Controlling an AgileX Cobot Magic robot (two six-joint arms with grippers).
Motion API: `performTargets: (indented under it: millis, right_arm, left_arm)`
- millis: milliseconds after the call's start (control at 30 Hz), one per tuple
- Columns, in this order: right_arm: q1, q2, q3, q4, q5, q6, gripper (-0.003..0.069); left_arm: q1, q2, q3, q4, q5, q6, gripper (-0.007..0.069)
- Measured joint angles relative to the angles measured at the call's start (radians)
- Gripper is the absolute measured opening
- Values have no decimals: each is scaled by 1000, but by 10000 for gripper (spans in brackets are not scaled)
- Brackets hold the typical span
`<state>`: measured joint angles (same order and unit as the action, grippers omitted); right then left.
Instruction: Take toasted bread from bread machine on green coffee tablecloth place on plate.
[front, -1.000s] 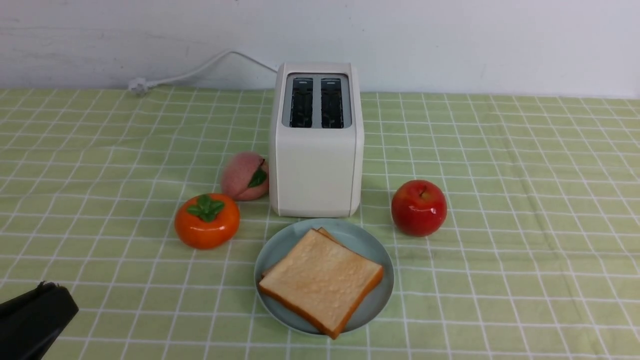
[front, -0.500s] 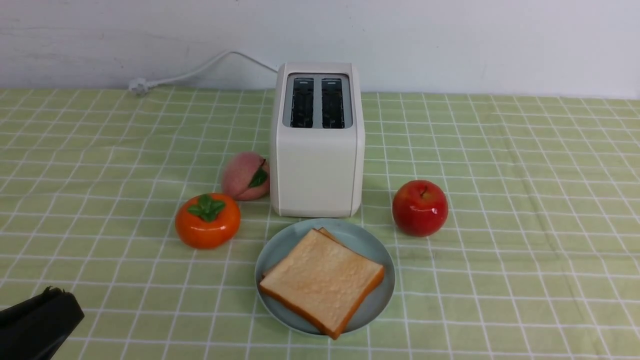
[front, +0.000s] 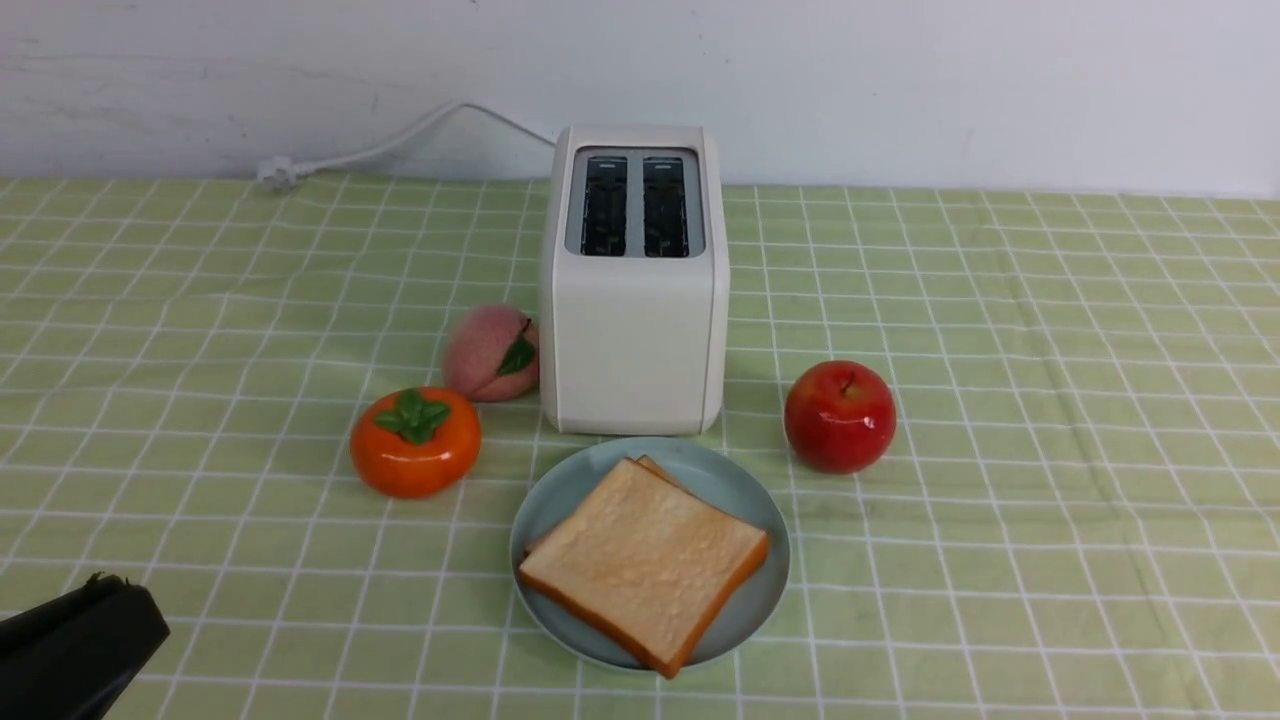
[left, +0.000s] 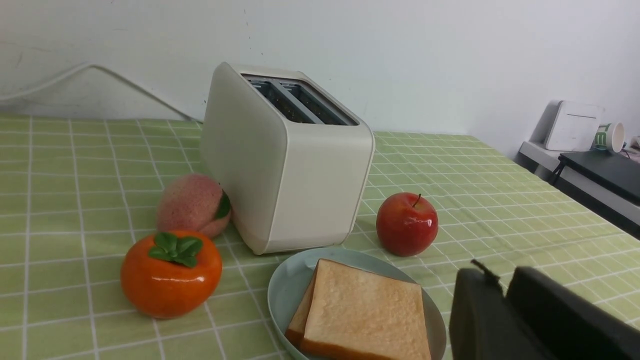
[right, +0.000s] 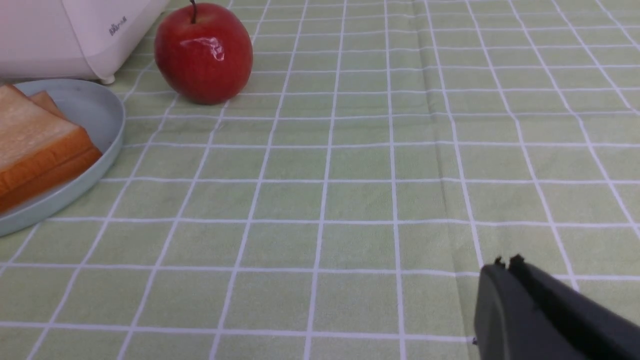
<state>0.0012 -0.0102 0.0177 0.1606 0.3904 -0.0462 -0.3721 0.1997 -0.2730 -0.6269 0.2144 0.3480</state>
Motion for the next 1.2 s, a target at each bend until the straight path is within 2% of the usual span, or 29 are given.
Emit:
performTargets:
  millis: [333,567,733,767,1000,1033,1100,1133,1200]
  right_arm:
    - [0,0,0,0,0,0,-2]
    - [0,0,0,0,0,0,2]
    - [0,0,0,0,0,0,4]
    - [0,0,0,0,0,0,7]
    - [0,0,0,0,0,0,18]
    - [0,0,0,0,0,0,18]
    - [0,0,0,-1,1,0,22]
    - [0,0,0,-1,1,0,22]
    - [0,0,0,-1,2,0,23]
  left_arm:
    - [0,0,0,0,-2,0,92]
    - [0,-1,51,11,-82,0,90]
    - [52,-26,129,96,-162,-50,22]
    - [103,-40,160,170,-166,-114,-13]
    - [271,-149,282,497,-98,-470,-13]
    - [276,-159,288,511,-93,-489,-13]
    - [297,-203,299,571,42,-594,-13]
    - [298,-204,299,571,42,-594,-13]
    - [302,-209,303,587,159,-647,-13]
